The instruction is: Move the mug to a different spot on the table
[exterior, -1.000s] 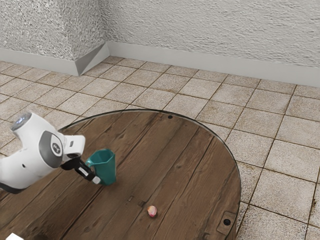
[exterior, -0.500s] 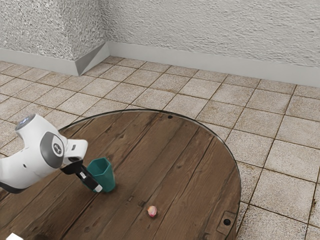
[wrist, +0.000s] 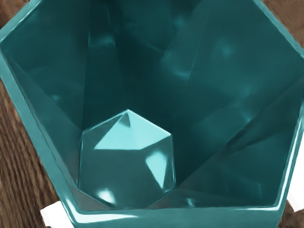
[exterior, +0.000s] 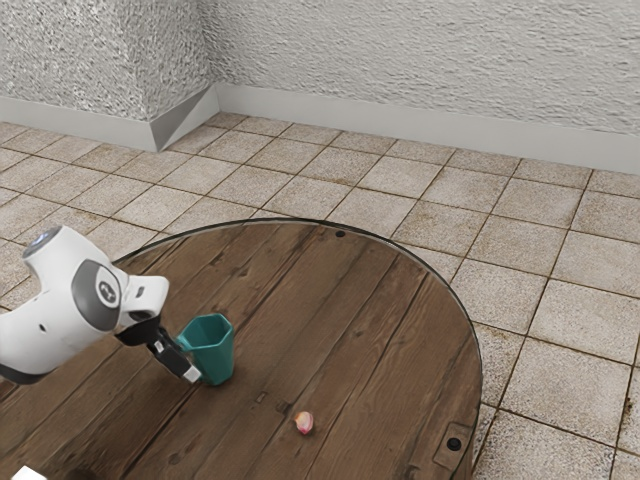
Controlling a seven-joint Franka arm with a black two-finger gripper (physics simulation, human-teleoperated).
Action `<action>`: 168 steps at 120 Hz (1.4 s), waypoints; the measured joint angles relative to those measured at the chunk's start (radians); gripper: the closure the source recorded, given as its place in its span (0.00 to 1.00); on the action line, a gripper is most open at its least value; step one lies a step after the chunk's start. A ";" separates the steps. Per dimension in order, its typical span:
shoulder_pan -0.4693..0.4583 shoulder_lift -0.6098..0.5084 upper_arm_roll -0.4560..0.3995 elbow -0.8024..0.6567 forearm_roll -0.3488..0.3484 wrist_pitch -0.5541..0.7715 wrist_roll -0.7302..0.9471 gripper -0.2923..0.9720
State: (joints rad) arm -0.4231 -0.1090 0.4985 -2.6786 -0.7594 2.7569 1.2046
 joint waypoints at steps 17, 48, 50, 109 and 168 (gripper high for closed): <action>0.005 -0.030 0.033 -0.001 0.000 -0.023 0.018 0.24; 0.005 -0.068 0.048 0.000 0.001 -0.045 0.053 0.23; 0.005 -0.070 0.048 0.001 0.001 -0.046 0.056 0.23; 0.009 -0.064 0.116 0.483 0.482 -0.362 0.084 0.23; 0.228 0.057 -0.213 1.054 0.814 -1.052 -0.498 0.23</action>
State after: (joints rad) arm -0.1947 -0.0524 0.2860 -1.6243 0.0546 1.7044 0.7070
